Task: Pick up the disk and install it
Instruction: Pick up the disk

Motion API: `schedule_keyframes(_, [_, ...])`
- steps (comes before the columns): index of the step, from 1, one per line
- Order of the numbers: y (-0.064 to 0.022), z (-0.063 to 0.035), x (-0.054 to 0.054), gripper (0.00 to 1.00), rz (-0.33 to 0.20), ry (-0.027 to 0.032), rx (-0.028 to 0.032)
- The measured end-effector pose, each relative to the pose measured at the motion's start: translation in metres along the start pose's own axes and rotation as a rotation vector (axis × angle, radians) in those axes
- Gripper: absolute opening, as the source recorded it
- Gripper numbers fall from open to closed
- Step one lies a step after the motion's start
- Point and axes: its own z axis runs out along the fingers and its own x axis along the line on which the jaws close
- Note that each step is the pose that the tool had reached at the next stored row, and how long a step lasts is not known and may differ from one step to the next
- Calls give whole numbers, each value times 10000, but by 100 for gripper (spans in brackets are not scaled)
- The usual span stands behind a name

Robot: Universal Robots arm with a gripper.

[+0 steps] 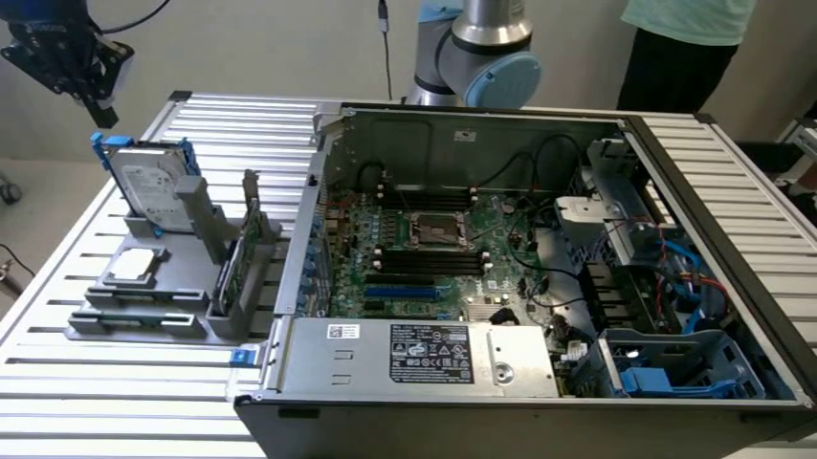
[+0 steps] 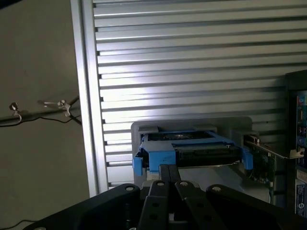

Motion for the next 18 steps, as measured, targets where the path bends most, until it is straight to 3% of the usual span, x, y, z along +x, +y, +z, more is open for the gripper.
schedule_keyframes(9, [1, 1, 0, 11, -64, -2, -1])
schedule_keyframes(18, [1, 0, 0, 11, -1673, -22, -43])
